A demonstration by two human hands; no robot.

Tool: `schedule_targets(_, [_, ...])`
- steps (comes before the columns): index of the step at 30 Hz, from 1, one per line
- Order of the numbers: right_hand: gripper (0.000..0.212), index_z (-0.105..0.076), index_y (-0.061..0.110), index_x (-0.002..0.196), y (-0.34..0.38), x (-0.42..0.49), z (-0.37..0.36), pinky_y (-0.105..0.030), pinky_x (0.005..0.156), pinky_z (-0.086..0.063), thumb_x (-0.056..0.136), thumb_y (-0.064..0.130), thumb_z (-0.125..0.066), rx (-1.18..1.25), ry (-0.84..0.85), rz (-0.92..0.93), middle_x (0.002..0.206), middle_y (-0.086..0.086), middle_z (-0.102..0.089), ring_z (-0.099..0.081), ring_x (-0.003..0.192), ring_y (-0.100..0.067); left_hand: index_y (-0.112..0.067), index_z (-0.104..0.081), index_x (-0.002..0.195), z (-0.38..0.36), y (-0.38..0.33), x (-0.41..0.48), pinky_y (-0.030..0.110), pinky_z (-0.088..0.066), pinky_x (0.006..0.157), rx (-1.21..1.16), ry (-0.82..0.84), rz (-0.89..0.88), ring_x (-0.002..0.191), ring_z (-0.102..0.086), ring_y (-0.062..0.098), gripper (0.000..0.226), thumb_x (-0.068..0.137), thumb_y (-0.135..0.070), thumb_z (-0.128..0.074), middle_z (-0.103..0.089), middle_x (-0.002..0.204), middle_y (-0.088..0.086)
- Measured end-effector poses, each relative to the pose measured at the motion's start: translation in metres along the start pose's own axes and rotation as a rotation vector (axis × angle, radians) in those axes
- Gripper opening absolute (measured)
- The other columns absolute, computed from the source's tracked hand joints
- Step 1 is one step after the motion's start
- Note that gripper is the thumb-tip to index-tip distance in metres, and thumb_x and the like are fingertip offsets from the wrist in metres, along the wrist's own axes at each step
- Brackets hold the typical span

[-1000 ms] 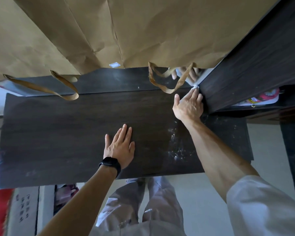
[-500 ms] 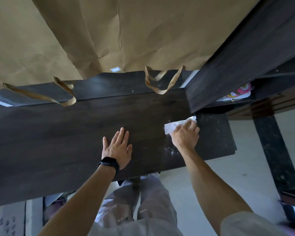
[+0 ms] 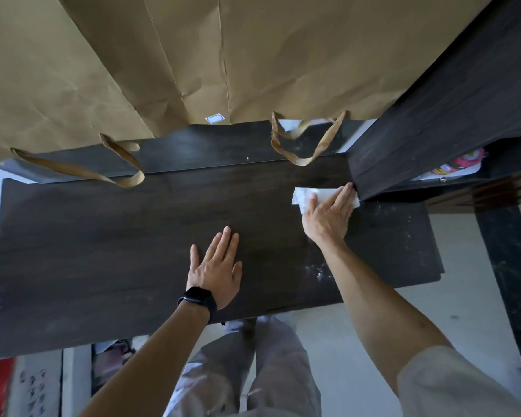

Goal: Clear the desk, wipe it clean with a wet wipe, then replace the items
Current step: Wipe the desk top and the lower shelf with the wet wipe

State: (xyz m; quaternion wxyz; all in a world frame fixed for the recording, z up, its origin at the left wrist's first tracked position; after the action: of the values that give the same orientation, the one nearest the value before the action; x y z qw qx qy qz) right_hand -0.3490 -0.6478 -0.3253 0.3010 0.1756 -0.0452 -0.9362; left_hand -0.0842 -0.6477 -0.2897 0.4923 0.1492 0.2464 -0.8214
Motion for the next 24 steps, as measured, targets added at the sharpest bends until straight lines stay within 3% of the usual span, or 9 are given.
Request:
schedule_targets(4, [0.086, 0.011, -0.005, 0.152, 0.028, 0.026, 0.001, -0.041, 0.122, 0.005, 0.1, 0.054, -0.023, 0.045, 0.038, -0.02, 0.162, -0.017, 0.018, 0.013, 0.151, -0.029, -0.03, 0.005, 0.157, -0.002, 0.001, 0.003, 0.054, 0.0, 0.121, 0.0, 0.0, -0.002, 0.151, 0.009, 0.009, 0.062, 0.103, -0.044, -0.022, 0.015, 0.163, -0.012])
schedule_targets(6, [0.082, 0.008, -0.004, 0.152, 0.023, 0.017, -0.006, -0.043, 0.122, 0.004, 0.101, 0.053, -0.02, -0.011, 0.042, 0.075, 0.162, -0.021, 0.016, 0.013, 0.151, -0.032, -0.029, 0.004, 0.157, -0.003, 0.003, 0.003, 0.055, -0.001, 0.12, 0.0, -0.011, -0.002, 0.151, 0.008, 0.01, 0.062, 0.103, -0.043, -0.023, 0.014, 0.163, -0.011])
schedule_targets(9, [0.074, -0.002, 0.0, 0.155, -0.015, -0.041, -0.021, -0.047, 0.124, -0.003, 0.103, 0.05, -0.018, -0.129, 0.027, 0.241, 0.161, -0.027, 0.005, 0.007, 0.151, -0.036, -0.028, 0.003, 0.157, -0.006, 0.003, 0.0, 0.055, -0.001, 0.12, -0.013, -0.002, 0.001, 0.151, 0.008, 0.01, 0.062, 0.103, -0.044, -0.024, 0.014, 0.163, -0.011])
schedule_targets(14, [0.074, -0.011, -0.008, 0.152, -0.057, -0.121, -0.032, -0.054, 0.121, -0.015, 0.102, 0.045, -0.022, -0.152, 0.085, 0.217, 0.159, -0.032, -0.004, -0.002, 0.151, -0.041, -0.025, -0.001, 0.158, -0.004, 0.0, -0.002, 0.056, -0.003, 0.12, -0.018, -0.008, 0.004, 0.151, 0.006, 0.011, 0.062, 0.103, -0.043, -0.024, 0.012, 0.164, -0.009])
schedule_targets(18, [0.077, 0.002, -0.002, 0.153, -0.016, -0.073, -0.02, -0.051, 0.123, -0.002, 0.099, 0.05, -0.011, -0.094, 0.099, 0.165, 0.161, -0.027, 0.01, 0.012, 0.15, -0.036, -0.025, 0.0, 0.158, -0.004, -0.002, -0.004, 0.055, -0.001, 0.121, -0.012, -0.003, 0.004, 0.151, 0.008, 0.013, 0.062, 0.103, -0.045, -0.022, 0.012, 0.164, -0.008])
schedule_targets(21, [0.074, 0.009, 0.003, 0.155, 0.029, -0.018, -0.01, -0.048, 0.123, 0.004, 0.101, 0.049, -0.015, -0.033, 0.115, 0.125, 0.161, -0.022, 0.018, 0.019, 0.15, -0.032, -0.025, 0.0, 0.158, -0.011, 0.001, -0.007, 0.055, -0.002, 0.121, 0.002, -0.036, 0.001, 0.151, 0.008, 0.012, 0.063, 0.103, -0.045, -0.025, 0.012, 0.164, -0.009])
schedule_targets(24, [0.07, 0.006, 0.002, 0.155, 0.03, -0.026, -0.02, -0.046, 0.123, 0.002, 0.103, 0.046, -0.014, -0.082, 0.083, 0.239, 0.162, -0.021, 0.013, 0.016, 0.15, -0.032, -0.025, 0.002, 0.157, -0.015, 0.004, -0.007, 0.055, -0.002, 0.12, 0.017, -0.027, 0.0, 0.151, 0.01, 0.012, 0.064, 0.103, -0.044, -0.026, 0.013, 0.164, -0.009])
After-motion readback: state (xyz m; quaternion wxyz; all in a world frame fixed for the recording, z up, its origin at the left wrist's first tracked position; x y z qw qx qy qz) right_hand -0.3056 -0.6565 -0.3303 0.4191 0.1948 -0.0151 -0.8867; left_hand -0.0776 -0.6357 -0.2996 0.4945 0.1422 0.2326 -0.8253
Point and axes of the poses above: each hand's wrist, its own x-axis towards the middle knuckle, its own z-axis out of the back of the hand, y = z × x, the point moved 1 cm from there along x, towards the middle knuckle
